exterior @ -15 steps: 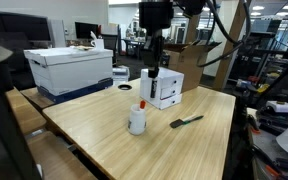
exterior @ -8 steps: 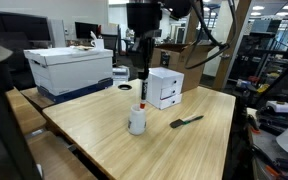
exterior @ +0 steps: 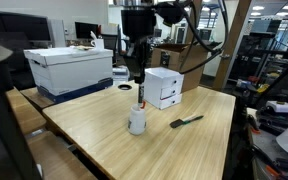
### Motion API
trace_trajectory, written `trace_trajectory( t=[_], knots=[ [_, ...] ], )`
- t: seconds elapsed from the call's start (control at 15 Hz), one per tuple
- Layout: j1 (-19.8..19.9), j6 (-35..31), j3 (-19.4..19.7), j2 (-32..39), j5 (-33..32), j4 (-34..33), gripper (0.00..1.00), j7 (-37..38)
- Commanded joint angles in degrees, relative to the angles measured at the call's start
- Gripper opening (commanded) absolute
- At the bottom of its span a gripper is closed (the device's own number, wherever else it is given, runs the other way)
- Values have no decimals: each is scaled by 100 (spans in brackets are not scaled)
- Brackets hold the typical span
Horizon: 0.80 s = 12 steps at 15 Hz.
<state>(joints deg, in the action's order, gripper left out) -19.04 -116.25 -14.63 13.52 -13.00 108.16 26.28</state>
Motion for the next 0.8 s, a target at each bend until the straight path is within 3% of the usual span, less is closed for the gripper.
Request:
trace_trajectory(
  t=[0.0,0.73],
  knots=[
    [-84,-12,85,102,-110,-98,9,-156],
    [-136,-93,131,214,-272,-143,9,-176]
  ],
)
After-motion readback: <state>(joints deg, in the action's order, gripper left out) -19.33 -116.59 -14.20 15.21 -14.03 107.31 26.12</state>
